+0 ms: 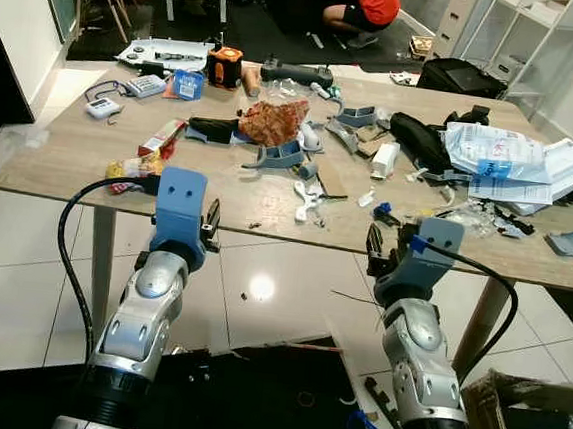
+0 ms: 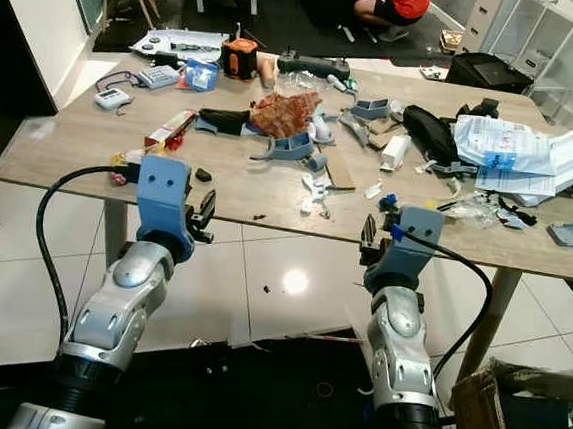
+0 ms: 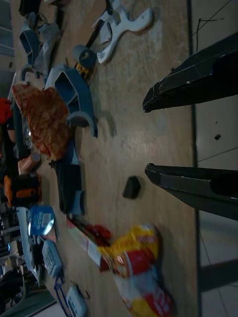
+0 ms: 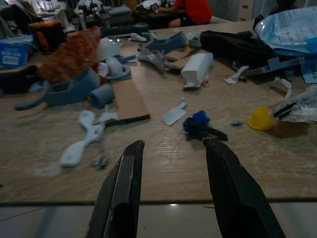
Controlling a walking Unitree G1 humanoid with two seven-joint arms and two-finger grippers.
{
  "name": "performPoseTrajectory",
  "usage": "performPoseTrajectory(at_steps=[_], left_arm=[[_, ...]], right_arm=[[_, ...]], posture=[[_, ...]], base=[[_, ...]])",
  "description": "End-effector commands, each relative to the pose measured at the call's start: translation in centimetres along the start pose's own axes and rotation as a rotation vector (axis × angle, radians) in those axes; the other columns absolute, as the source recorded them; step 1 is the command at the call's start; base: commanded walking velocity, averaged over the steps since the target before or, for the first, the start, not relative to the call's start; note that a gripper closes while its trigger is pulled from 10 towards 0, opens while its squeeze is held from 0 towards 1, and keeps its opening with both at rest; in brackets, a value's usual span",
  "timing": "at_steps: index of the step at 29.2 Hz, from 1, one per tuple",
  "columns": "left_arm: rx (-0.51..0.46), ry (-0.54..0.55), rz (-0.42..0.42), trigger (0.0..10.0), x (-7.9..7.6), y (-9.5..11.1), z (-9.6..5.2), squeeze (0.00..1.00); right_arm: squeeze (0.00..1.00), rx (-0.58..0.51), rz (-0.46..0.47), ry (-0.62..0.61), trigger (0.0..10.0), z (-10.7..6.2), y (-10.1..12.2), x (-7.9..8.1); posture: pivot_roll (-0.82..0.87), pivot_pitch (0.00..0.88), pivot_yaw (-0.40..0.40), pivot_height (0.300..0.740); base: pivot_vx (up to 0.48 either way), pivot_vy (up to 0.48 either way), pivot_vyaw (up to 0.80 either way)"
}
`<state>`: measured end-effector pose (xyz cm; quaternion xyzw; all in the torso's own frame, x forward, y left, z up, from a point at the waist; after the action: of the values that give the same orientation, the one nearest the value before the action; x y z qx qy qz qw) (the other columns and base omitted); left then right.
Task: Picking trash to rubbish bin
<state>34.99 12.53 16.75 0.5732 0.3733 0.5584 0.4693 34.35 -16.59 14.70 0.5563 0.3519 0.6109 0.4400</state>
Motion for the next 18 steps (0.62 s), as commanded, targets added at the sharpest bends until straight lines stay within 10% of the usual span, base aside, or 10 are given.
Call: performPoseTrajectory(at_steps=[1, 18], left_arm=[[0.012, -0.015, -0.009, 10.0, -0.40, -0.38, -0.22, 0.00], [-0.011, -0.031, -0.027, 10.0, -0.71, 0.20, -0.35, 0.00]], right_arm=[[0.00, 0.009, -0.012, -0.004, 10.0, -0.24, -0.16, -0.25], [0.00, 0.002, -0.022, -0.002, 10.0, -0.29, 0.14, -0.24]], posture=[[0.02, 0.087, 0.006, 0.740], [0.02, 0.090, 0.012, 0.740]], base=[[0.341, 0.000, 0.00], [0.344, 0.000, 0.00]])
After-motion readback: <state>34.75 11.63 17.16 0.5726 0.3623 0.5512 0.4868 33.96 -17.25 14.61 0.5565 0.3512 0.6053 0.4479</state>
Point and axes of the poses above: a point about 5 cm out from each wrist's last joint towards the gripper, its own z axis pointing out of the wrist towards the gripper, its own y axis along the axis of the wrist's last joint, x = y × z, the point moved 2 cm from there along z, pointing out of the wrist towards the gripper, and after that the axes turned 15 degrees about z, right-handed, at the moved point
